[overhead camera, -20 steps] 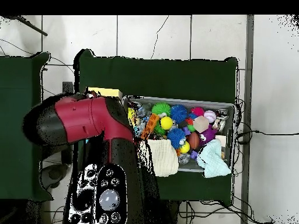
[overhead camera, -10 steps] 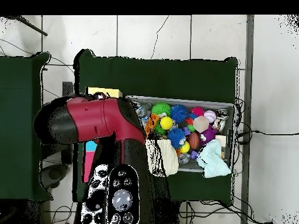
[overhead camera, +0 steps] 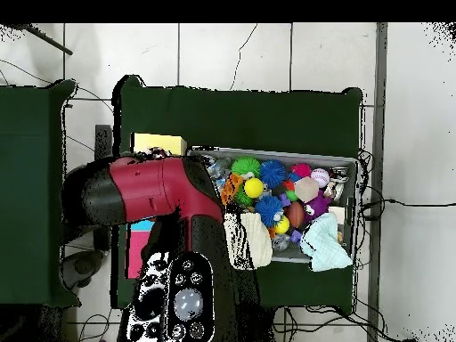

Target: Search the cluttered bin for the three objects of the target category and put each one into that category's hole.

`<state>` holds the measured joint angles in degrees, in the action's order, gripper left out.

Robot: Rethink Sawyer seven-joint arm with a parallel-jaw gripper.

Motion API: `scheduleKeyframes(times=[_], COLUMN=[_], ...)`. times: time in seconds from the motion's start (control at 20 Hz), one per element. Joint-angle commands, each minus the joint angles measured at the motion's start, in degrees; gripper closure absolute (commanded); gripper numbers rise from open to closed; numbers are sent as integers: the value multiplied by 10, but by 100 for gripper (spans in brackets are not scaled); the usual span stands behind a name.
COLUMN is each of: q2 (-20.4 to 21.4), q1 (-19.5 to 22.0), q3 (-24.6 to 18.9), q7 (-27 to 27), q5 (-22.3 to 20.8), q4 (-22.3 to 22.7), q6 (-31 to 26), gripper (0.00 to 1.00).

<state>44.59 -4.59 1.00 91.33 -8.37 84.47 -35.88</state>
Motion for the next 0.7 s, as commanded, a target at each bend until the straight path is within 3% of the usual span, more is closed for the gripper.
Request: scheduleKeyframes(times=[0.05, 0.7], q2=[-37, -53], q1=[11, 7], q3=[-49, -45], q7=[1, 19], q5=[-36, -51], q4=[64, 62], q6=[5, 26], gripper=[100, 100])
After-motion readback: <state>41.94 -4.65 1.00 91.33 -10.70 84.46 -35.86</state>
